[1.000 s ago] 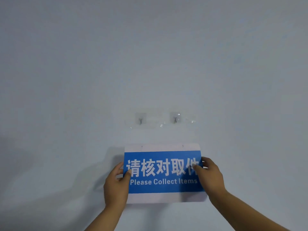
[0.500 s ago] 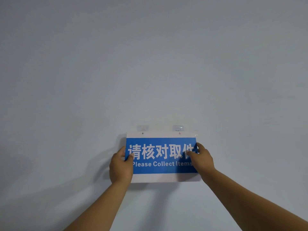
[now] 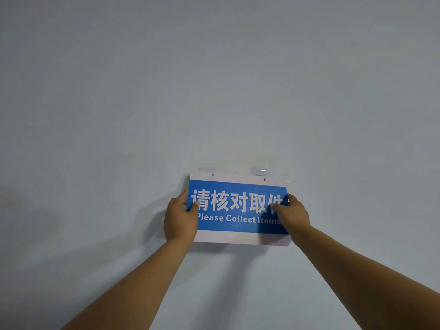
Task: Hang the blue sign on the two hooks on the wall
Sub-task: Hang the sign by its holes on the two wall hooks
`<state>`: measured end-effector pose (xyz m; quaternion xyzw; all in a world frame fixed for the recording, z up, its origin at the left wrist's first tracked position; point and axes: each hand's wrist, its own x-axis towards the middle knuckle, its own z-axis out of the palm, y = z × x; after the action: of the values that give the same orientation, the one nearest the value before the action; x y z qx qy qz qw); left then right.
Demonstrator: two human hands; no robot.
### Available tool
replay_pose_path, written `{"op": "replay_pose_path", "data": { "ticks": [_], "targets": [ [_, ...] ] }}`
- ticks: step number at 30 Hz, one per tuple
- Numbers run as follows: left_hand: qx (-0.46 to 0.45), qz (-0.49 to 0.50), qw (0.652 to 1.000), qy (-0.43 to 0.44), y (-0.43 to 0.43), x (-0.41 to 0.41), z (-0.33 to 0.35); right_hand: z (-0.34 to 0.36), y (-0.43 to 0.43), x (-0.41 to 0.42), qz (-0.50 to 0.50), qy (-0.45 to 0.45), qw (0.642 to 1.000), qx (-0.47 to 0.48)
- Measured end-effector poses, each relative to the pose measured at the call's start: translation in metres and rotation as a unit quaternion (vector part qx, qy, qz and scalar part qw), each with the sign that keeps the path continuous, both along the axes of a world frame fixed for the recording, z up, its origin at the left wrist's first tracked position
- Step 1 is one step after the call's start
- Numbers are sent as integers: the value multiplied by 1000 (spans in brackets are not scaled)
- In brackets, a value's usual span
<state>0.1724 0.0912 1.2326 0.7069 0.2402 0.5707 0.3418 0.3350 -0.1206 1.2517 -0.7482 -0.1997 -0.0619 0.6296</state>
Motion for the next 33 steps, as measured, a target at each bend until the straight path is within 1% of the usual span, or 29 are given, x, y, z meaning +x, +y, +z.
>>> {"op": "replay_pose_path", "data": {
  "ticks": [10,17,21,27,33],
  "targets": [
    [-25,12,999,-23,8,3,-6,-2,4,2,13,-24,1000,-9],
    [-44,9,999,-8,7,1,-17,-9,0,-1,11,-23,999,-32],
    [-43,11,999,-7,5,1,-20,-14,-2,-3,13,-38,998,-45],
    [-44,13,999,-5,4,-3,-15,-10,0,-2,17,-15,999,-48],
    [-10,32,999,-3,4,-5,-7,-10,3,-1,28,11,999,-28]
  ]
}}
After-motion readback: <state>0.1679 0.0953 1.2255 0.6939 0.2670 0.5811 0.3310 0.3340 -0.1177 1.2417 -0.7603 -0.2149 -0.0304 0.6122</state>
